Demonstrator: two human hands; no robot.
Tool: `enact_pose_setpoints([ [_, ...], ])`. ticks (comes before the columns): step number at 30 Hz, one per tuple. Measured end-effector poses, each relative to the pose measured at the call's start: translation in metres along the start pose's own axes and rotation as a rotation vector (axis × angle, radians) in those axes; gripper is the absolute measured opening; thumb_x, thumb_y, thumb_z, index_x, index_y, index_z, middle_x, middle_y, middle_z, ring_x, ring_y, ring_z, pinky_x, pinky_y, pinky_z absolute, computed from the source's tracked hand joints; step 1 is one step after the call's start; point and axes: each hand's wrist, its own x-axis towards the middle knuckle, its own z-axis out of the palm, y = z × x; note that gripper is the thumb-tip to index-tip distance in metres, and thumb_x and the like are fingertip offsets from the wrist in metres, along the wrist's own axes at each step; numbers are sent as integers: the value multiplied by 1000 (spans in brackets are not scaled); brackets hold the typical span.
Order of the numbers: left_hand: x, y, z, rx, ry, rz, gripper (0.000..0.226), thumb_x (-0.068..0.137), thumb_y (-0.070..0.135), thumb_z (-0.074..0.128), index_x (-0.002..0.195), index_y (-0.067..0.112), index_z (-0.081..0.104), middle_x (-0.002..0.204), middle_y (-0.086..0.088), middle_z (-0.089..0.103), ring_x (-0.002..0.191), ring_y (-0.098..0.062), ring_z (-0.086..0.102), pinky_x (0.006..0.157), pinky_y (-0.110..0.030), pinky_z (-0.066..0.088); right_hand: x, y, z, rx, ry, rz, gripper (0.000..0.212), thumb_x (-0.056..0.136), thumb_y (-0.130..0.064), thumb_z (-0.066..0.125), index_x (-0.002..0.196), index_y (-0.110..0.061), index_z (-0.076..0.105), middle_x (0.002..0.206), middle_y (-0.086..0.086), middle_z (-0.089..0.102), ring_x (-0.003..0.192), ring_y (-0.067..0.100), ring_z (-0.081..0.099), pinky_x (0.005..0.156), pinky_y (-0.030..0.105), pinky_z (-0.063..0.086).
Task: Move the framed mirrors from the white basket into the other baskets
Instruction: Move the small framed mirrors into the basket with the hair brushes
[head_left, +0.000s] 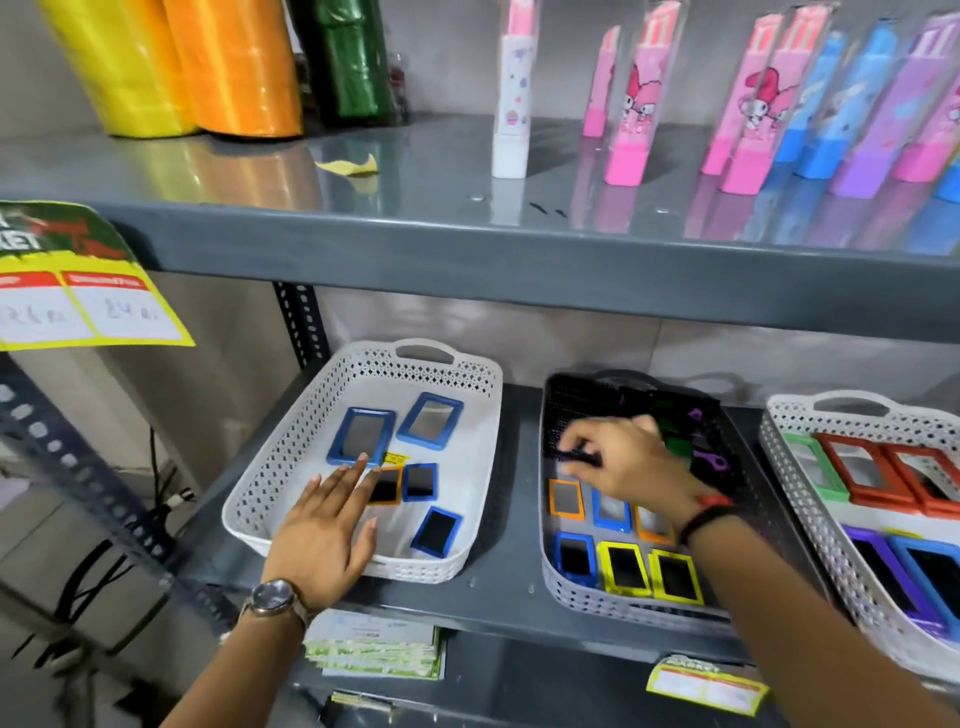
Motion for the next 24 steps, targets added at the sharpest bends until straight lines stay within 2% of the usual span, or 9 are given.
enact_pose_setpoints([
  [2, 0, 1, -1, -10, -8, 0, 67, 95, 43, 7, 119, 1, 54, 120, -20, 58, 101, -33, 60, 95, -38, 25, 22, -40, 18, -17, -37, -108, 28, 83, -37, 63, 107, -23, 62, 116, -6, 67, 113, 14, 58, 85, 32, 22],
  [5, 0, 0, -2, -32, -21, 0, 64, 95, 43, 8, 122, 3, 51, 123, -20, 56, 103, -32, 59, 97, -37, 25, 41, -83, 56, -158, -195, -224, 37, 79, -40, 66, 108, -16, 62, 116, 5, 67, 113, 23, 55, 96, 40, 27],
  [7, 0, 0, -2, -47, -24, -3, 65, 95, 43, 8, 124, 2, 50, 125, -19, 55, 105, -32, 58, 98, -37, 24, 47, -101, 75, -275, -279, -263, 40, 74, -44, 70, 94, -10, 64, 109, 11, 68, 107, 27, 56, 97, 43, 27],
  [9, 0, 0, -2, -60, -24, -3, 64, 95, 43, 8, 124, 3, 48, 125, -19, 55, 105, -32, 58, 98, -37, 25, 49, -109, 87, -372, -344, -259, 38, 72, -47, 71, 74, -12, 56, 106, 13, 68, 106, 29, 54, 101, 44, 25],
  [10, 0, -1, -2, -66, -23, -2, 63, 95, 43, 8, 125, 3, 47, 125, -19, 55, 105, -32, 58, 98, -37, 25, 50, -111, 91, -401, -371, -243, 38, 72, -48, 70, 74, -14, 54, 107, 13, 67, 107, 29, 53, 104, 45, 23],
  [14, 0, -1, -1, -87, -22, -9, 59, 95, 44, 8, 127, 7, 42, 126, -19, 55, 106, -31, 57, 98, -37, 25, 51, -114, 102, -459, -386, -199, 40, 77, -42, 67, 101, -11, 63, 112, 11, 65, 113, 29, 51, 110, 45, 16],
  [18, 0, 0, -1, -84, -27, -12, 61, 95, 44, 9, 127, 6, 44, 125, -19, 55, 108, -29, 53, 99, -37, 24, 52, -111, 108, -475, -359, -199, 37, 76, -39, 69, 101, -12, 62, 110, 9, 65, 111, 28, 51, 107, 44, 20],
  [21, 1, -1, 0, -75, -20, -5, 63, 95, 44, 9, 126, 4, 46, 126, -20, 54, 111, -26, 45, 99, -37, 25, 53, -107, 109, -465, -346, -198, 34, 72, -39, 73, 93, -14, 62, 109, 10, 64, 110, 29, 49, 103, 43, 23],
  [24, 1, -1, 1, -62, -24, -4, 64, 95, 44, 9, 126, 4, 46, 127, -19, 54, 111, -28, 49, 98, -37, 25, 53, -105, 90, -335, -309, -206, 50, 66, -39, 78, 103, -10, 61, 112, 12, 59, 112, 30, 46, 102, 44, 26],
])
